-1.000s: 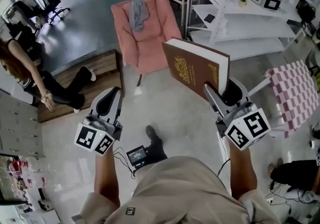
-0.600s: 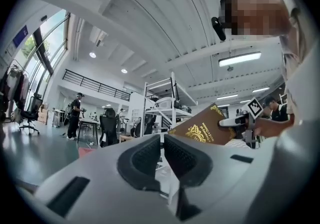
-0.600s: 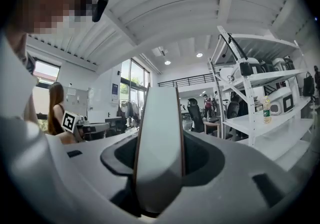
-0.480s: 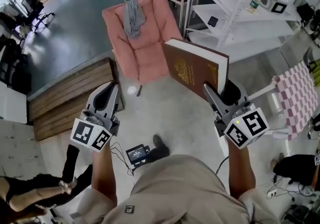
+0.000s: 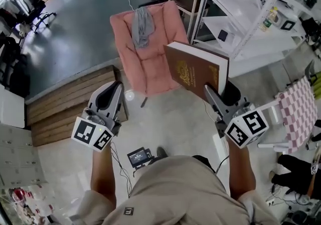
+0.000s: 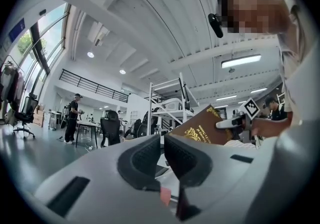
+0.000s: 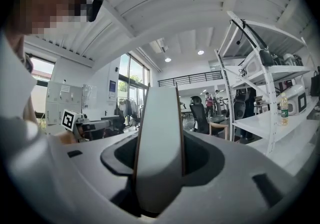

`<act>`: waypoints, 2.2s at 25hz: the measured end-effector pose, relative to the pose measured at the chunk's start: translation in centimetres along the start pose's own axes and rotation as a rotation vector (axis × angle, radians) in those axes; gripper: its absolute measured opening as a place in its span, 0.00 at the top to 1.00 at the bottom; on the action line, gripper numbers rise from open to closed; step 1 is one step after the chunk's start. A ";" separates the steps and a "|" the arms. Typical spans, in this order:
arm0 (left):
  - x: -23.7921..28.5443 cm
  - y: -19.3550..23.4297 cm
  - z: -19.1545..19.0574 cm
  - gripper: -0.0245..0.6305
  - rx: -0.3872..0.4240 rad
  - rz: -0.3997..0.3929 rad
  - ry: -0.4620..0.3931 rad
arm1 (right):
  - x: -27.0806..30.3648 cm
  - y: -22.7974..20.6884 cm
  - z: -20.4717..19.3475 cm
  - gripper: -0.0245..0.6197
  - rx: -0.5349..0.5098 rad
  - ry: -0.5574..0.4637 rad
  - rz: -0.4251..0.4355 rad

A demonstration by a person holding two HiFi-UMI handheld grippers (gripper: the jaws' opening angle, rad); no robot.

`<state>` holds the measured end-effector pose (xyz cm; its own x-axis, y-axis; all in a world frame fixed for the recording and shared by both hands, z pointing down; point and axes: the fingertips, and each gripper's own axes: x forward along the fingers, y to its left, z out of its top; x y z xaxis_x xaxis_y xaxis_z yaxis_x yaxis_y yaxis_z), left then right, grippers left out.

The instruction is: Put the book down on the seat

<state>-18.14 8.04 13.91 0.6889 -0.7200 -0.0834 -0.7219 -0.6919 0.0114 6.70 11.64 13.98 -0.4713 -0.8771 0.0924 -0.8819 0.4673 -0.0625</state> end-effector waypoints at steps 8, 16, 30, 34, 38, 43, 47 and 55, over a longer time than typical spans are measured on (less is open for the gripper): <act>2.4 5.1 0.3 0.93 0.010 0.026 -0.001 | 6.3 -2.2 0.4 0.63 -0.002 0.009 0.033; 7.4 9.2 -2.4 0.93 0.034 0.106 0.028 | 14.5 -9.9 -1.8 0.63 0.012 0.032 0.093; 19.5 19.6 -11.6 0.93 -0.041 0.218 0.115 | 30.8 -21.9 -10.3 0.63 0.076 0.202 0.164; 21.5 22.3 -14.6 0.93 -0.065 0.225 0.146 | 34.7 -24.4 -13.6 0.63 0.084 0.260 0.150; 23.8 24.5 -17.9 0.93 -0.083 0.225 0.188 | 38.4 -27.0 -17.5 0.63 0.100 0.324 0.149; 26.9 26.4 -22.7 0.93 -0.113 0.222 0.233 | 42.6 -30.4 -23.6 0.63 0.128 0.411 0.156; 29.2 27.1 -26.7 0.93 -0.141 0.215 0.271 | 45.8 -33.1 -29.2 0.63 0.158 0.489 0.164; 32.3 27.7 -33.5 0.93 -0.177 0.219 0.348 | 50.5 -37.5 -41.3 0.63 0.241 0.652 0.187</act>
<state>-13.64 -36.13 44.94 0.5239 -0.8046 0.2795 -0.8517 -0.4975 0.1643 15.53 -45.63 62.00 -0.5917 -0.5047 0.6287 -0.7940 0.5001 -0.3458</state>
